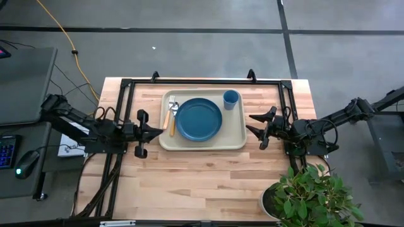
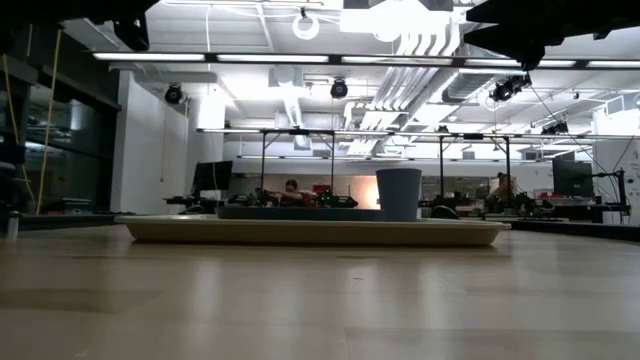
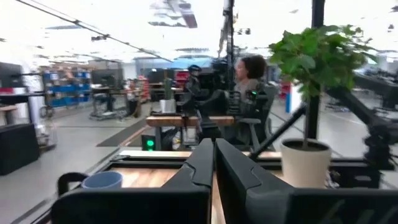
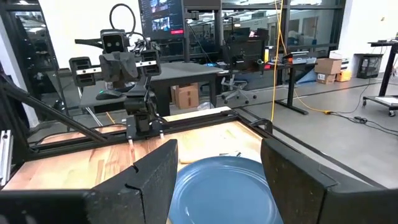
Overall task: Pick and place plate/cup/fork/spoon on tray
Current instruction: Return to Home Position
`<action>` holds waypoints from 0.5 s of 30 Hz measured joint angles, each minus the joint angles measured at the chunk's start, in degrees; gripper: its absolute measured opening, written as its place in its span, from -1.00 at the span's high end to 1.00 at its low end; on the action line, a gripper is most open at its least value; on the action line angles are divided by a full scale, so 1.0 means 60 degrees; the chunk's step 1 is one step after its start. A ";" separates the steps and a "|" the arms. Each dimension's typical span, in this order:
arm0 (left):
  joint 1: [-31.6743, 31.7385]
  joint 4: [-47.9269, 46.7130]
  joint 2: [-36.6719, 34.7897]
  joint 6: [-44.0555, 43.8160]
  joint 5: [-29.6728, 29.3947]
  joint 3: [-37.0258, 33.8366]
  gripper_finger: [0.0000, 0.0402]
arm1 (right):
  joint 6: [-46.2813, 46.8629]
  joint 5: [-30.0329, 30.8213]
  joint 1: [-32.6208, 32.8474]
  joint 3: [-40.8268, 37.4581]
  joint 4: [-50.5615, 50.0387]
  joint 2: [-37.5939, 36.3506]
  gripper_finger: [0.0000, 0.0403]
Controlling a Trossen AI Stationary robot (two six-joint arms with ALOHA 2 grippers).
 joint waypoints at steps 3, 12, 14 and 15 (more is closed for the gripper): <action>-0.0014 -0.0595 -0.0266 -0.0016 0.0188 -0.0004 1.00 | 0.0000 -0.0001 0.0000 0.0000 -0.0004 0.0000 -0.10; -0.0023 -0.3562 -0.2850 -0.0571 0.0208 -0.0007 1.00 | 0.0001 -0.0014 0.0000 0.0000 -0.0073 0.0000 -0.10; -0.0023 -0.4166 -0.3494 -0.0741 0.0209 -0.0007 1.00 | 0.0019 -0.0015 0.0000 0.0000 -0.0073 0.0000 -0.10; -0.0023 -0.4513 -0.3787 -0.0771 0.0211 -0.0007 1.00 | 0.0029 -0.0015 -0.0002 0.0000 -0.0073 0.0000 -0.10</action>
